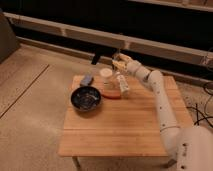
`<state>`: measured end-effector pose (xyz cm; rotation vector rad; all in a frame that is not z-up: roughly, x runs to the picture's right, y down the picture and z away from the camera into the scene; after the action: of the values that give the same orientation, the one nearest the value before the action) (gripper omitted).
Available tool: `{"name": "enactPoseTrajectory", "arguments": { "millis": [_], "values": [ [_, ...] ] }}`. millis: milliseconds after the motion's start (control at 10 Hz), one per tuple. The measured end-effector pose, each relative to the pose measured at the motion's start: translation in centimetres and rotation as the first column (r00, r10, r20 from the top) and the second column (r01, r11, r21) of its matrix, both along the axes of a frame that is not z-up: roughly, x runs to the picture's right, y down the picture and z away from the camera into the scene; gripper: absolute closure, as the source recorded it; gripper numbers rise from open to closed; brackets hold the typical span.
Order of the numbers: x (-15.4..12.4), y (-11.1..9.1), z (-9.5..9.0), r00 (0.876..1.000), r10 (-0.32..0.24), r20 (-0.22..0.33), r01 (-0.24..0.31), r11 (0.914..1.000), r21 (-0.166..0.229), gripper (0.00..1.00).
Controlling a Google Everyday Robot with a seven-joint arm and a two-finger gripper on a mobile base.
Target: Place the eraser in the ceramic cup
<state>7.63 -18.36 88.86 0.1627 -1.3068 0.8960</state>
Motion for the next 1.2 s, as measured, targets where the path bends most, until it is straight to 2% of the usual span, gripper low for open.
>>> {"name": "enactPoseTrajectory", "arguments": {
  "millis": [200, 400, 700, 800, 900, 1000, 1200],
  "values": [
    [-2.1, 0.4, 0.5, 0.998, -0.054, 0.022, 0.054, 0.9985, -0.003, 1.00],
    [-4.4, 0.5, 1.0, 0.992, -0.119, 0.044, 0.119, 0.9928, 0.003, 1.00],
    [-4.8, -0.2, 1.4, 0.987, -0.148, 0.058, 0.147, 0.9890, 0.013, 0.97],
    [-4.6, -0.5, 1.3, 0.988, -0.144, 0.065, 0.143, 0.9896, 0.017, 0.90],
    [-4.2, -0.9, 1.3, 0.988, -0.136, 0.075, 0.135, 0.9907, 0.019, 0.78],
    [-3.8, -1.2, 1.5, 0.989, -0.122, 0.082, 0.121, 0.9925, 0.014, 0.66],
    [-3.1, -1.4, 2.0, 0.991, -0.100, 0.087, 0.100, 0.9950, -0.002, 0.48]
  ]
}}
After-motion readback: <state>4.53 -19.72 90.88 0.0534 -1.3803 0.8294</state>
